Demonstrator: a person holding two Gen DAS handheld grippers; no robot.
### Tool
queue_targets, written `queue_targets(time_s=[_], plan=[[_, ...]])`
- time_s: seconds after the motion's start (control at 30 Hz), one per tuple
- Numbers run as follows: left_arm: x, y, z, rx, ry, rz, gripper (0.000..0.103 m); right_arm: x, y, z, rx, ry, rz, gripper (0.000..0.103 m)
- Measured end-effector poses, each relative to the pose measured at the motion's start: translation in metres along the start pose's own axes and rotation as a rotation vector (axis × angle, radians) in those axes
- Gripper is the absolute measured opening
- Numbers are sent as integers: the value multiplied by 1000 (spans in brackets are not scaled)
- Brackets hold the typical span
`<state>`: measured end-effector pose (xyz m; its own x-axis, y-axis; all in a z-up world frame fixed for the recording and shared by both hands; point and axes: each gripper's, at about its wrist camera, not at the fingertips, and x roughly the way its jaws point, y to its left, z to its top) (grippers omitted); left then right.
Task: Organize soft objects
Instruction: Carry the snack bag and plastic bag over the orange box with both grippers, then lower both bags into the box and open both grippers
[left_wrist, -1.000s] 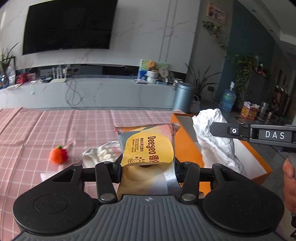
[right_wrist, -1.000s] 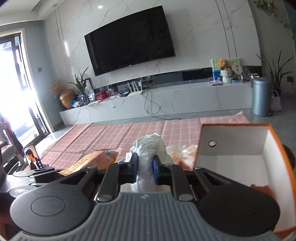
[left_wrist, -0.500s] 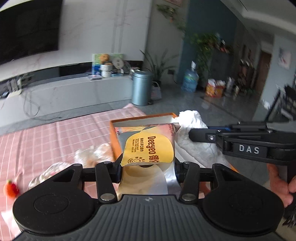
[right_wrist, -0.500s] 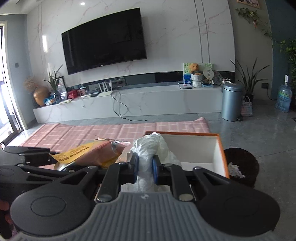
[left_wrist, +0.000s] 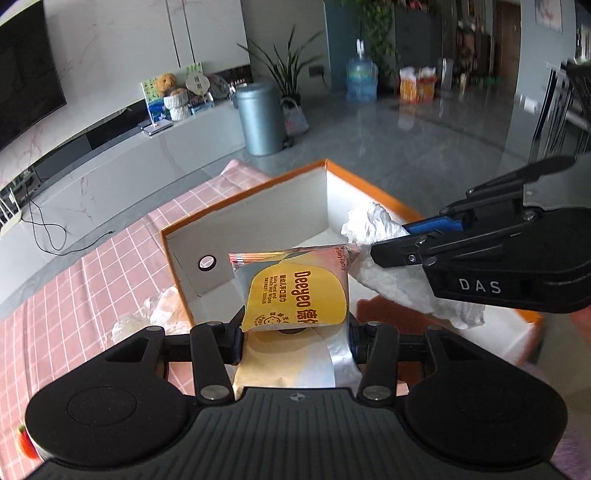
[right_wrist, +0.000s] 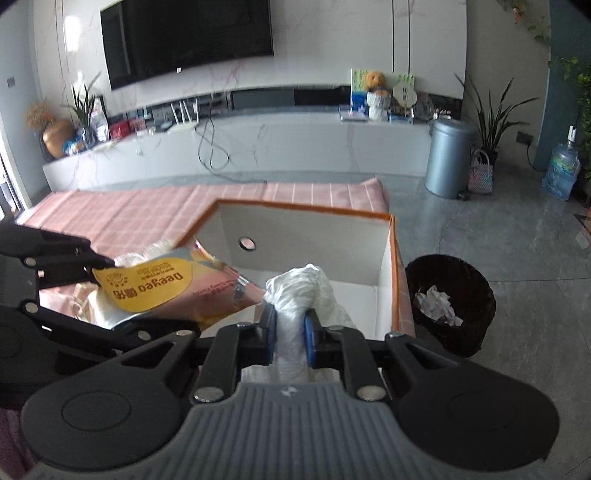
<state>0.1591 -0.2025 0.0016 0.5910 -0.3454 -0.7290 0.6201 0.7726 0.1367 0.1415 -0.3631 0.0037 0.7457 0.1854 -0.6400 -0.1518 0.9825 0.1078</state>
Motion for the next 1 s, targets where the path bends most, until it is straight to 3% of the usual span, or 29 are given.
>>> queue_targets(time_s=[0.3,0.57,1.0], plan=[[35,-9,4,82,133,21,54,48,-20,8,-8,147,27,14],[58,-11,3,126,230,26,54,75,-11,9,-76,232,10,15],[63,-14,0,156,230,62,66,91,-1,4,-123,285,6,30]])
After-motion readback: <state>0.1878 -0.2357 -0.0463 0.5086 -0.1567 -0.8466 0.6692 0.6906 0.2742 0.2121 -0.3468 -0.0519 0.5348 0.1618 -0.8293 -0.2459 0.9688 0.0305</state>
